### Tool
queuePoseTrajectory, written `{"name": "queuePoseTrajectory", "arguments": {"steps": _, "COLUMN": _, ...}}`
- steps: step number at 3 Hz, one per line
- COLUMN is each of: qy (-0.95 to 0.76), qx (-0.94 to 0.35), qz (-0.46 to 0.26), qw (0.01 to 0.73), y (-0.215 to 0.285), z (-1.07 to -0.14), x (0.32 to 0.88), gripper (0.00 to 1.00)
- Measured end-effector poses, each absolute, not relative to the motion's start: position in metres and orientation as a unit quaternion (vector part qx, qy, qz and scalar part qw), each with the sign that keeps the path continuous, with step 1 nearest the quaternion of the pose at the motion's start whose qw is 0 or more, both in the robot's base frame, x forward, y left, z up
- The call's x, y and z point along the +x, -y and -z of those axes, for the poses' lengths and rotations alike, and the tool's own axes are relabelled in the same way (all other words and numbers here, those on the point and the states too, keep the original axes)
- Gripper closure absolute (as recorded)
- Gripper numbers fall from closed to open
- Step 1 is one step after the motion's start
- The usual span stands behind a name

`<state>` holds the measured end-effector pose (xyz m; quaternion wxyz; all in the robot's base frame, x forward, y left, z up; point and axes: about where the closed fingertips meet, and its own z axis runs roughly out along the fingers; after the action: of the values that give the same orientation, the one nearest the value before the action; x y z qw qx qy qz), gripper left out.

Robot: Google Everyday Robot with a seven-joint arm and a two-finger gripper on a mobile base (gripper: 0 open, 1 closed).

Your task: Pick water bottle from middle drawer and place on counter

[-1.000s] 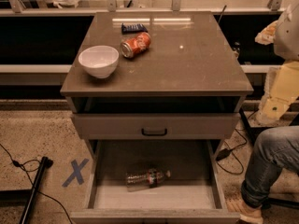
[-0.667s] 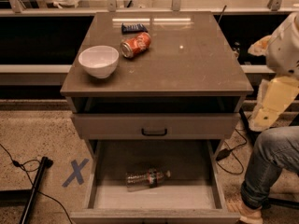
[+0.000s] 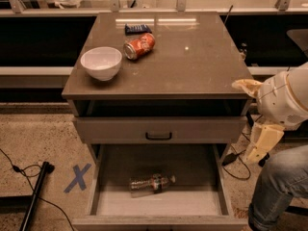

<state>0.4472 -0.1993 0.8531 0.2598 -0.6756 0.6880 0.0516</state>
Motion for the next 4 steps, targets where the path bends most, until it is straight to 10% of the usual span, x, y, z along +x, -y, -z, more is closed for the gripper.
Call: {"name": "queuePoseTrajectory", "arguments": {"steps": 4, "qy": -0.711, "qx": -0.663, "qz": -0.071, "qw": 0.223, "y": 0.184, "z": -0.689, "x": 0.452, "gripper": 0.00}}
